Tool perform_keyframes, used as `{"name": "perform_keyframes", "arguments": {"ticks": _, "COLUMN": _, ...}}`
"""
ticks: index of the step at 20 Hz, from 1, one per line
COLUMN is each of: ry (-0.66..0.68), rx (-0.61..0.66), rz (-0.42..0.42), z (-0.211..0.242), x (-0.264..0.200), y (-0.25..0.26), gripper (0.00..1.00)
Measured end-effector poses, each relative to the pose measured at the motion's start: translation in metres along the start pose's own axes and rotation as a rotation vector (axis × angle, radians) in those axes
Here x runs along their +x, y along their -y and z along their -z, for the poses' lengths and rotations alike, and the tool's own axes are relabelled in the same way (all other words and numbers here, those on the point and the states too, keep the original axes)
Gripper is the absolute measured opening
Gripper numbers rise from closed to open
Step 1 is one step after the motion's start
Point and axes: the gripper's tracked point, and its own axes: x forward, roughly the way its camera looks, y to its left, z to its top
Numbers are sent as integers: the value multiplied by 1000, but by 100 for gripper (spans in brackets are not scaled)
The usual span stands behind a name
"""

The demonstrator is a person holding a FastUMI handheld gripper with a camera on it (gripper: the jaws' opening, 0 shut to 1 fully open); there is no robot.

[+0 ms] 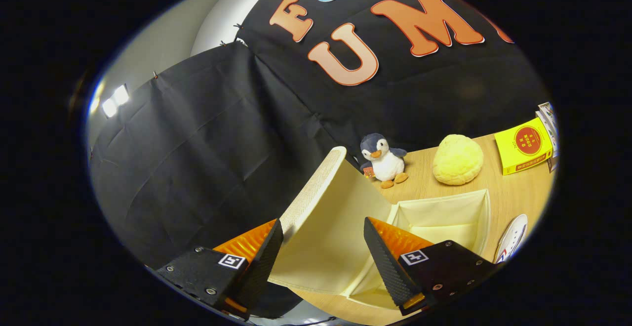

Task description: Open the storage box then place both shoes into the box .Put the left shoe in first, then the right shoe, with the right side of both shoes facing outward in a uniform manner.

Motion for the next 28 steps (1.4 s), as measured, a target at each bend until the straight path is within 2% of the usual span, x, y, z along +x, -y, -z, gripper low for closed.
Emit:
{"name": "perform_keyframes", "arguments": {"ticks": 6, "ry": 33, "rx": -38, "rz": -41, "z": -25, "x": -4, "y": -27, "gripper": 98}}
{"name": "perform_keyframes", "arguments": {"ticks": 8, "ry": 51, "rx": -68, "rz": -15, "z": -31, "x": -11, "y": -17, "gripper": 98}}
{"name": "perform_keyframes", "arguments": {"ticks": 13, "ry": 117, "rx": -122, "rz": 161, "z": -36, "x": -48, "y": 63, "gripper": 98}}
{"name": "perform_keyframes", "arguments": {"ticks": 18, "ry": 194, "rx": -163, "rz": 478, "z": -29, "x": -115, "y": 194, "gripper": 98}}
{"name": "perform_keyframes", "arguments": {"ticks": 20, "ry": 192, "rx": -146, "rz": 568, "z": -15, "x": -142, "y": 236, "gripper": 98}}
{"name": "perform_keyframes", "arguments": {"ticks": 25, "ry": 148, "rx": -63, "rz": 716, "z": 34, "x": -189, "y": 312, "gripper": 98}}
{"name": "perform_keyframes", "arguments": {"ticks": 28, "ry": 112, "rx": -49, "rz": 769, "z": 60, "x": -203, "y": 339, "gripper": 98}}
